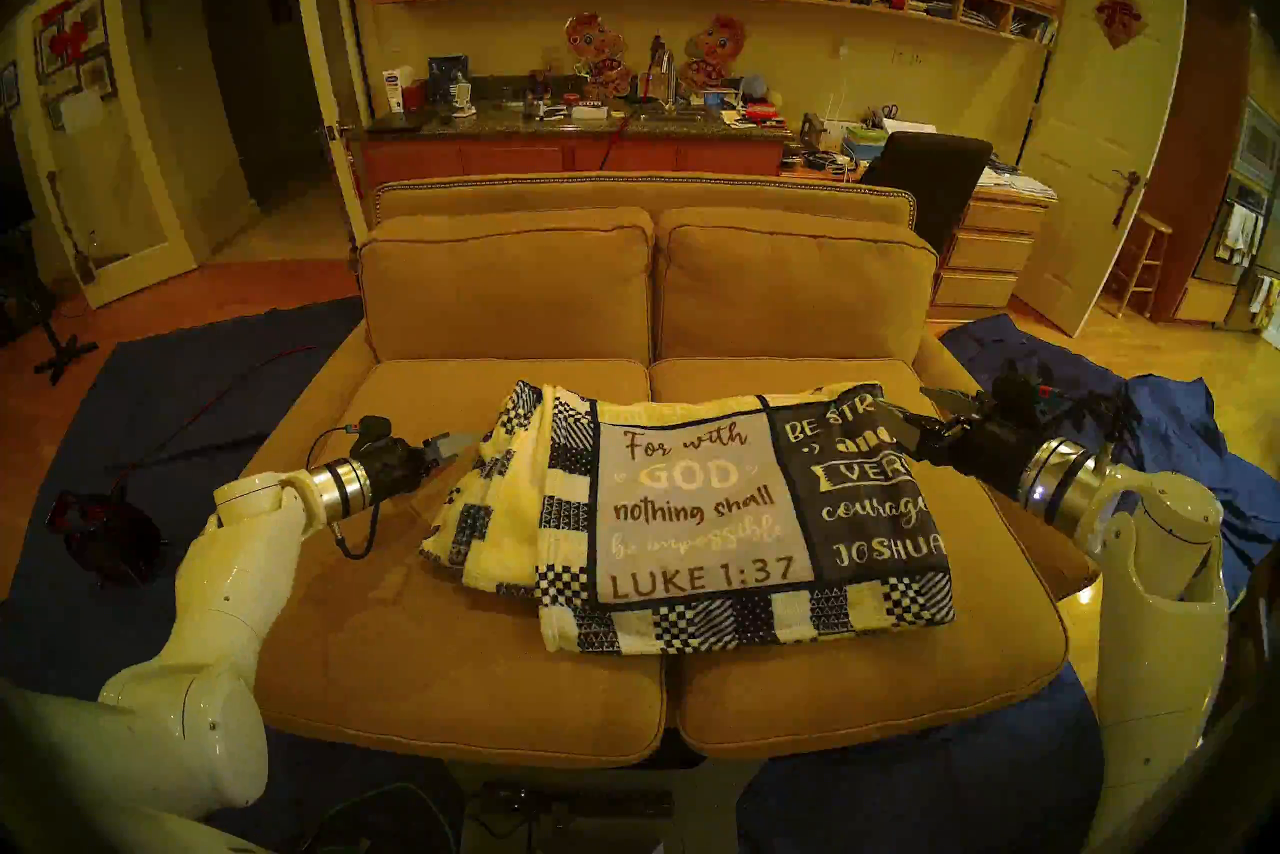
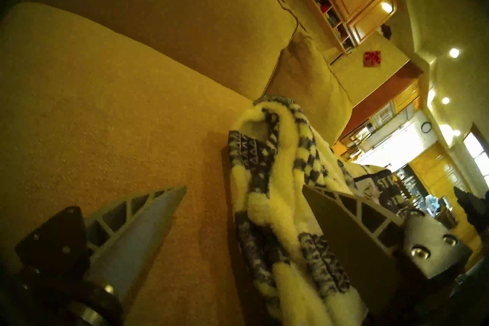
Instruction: Fold the blanket in half twice
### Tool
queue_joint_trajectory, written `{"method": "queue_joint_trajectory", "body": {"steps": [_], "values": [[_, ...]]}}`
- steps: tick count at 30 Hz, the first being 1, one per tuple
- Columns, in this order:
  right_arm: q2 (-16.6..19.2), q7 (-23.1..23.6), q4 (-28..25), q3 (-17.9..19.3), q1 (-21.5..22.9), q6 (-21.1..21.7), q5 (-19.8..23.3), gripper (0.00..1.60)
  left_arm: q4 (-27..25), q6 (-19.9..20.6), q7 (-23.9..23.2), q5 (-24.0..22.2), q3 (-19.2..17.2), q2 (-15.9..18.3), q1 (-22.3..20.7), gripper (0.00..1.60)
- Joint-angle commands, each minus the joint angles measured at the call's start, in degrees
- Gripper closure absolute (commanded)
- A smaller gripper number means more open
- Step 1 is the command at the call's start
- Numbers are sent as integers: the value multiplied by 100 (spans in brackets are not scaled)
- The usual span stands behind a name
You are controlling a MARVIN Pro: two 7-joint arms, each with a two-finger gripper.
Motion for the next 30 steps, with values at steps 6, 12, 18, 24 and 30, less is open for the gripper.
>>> {"method": "queue_joint_trajectory", "body": {"steps": [6,12,18,24,30], "values": [[22,-1,-50,29,28,-6,6,0,668,-293,-249,205,507,15,-702,0],[22,-2,-51,30,28,-5,6,0,1077,-458,-353,267,628,18,-980,0],[22,-2,-51,30,28,-5,6,0,1436,-677,-537,217,596,27,-1163,0],[22,-2,-52,30,28,-4,6,0,1667,-769,-775,261,682,56,-1306,0],[22,-3,-53,30,27,-4,6,0,1964,-922,-896,306,797,78,-1432,0]]}}
